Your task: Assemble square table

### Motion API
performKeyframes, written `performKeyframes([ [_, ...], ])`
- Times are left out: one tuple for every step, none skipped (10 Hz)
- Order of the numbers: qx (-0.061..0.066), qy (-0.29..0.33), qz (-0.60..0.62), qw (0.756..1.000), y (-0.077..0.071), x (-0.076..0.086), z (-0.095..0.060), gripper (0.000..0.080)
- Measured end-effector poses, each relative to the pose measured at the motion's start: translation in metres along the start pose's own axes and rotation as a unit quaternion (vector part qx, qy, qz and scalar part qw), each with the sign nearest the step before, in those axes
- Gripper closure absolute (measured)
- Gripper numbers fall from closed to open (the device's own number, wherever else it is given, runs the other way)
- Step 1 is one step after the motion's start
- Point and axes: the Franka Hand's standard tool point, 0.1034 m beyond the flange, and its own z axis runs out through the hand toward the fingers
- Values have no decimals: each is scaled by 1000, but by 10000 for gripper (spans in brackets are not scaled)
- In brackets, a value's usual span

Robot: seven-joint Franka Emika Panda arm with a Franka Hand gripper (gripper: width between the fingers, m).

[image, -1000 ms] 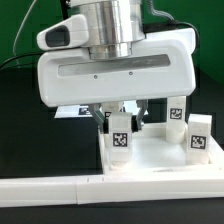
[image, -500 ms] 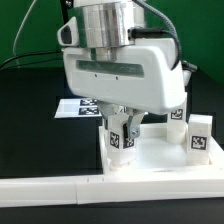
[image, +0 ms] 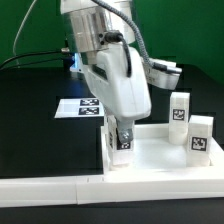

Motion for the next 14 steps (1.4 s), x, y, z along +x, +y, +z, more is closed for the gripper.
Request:
performKeyframes([
  [-1, 4, -106, 994, -1, -1, -1, 288],
  [-2, 7, -220, 976, -4, -3, -3, 179],
  [-6, 9, -255, 967, -5, -10, -4, 158],
  [-8, 9, -291, 957, -4, -11, -3, 158],
  [-9, 9, -323, 946, -4, -9, -2, 151],
  [-9, 9, -344, 939, -4, -9, -3, 151],
  [-18, 23, -478, 878, -7, -4, -5, 150],
  [-37, 5, -585, 810, -4, -5, -3, 150],
  [-38, 4, -600, 799, -4, -3, -3, 150],
  [-38, 5, -584, 811, -4, -3, -3, 150],
  [-38, 6, -579, 815, -4, -3, -3, 238],
  [-38, 6, -568, 822, -4, -3, -3, 238],
  [-38, 8, -533, 845, -4, -3, -3, 439],
  [-39, 11, -489, 871, -3, -1, -3, 512],
])
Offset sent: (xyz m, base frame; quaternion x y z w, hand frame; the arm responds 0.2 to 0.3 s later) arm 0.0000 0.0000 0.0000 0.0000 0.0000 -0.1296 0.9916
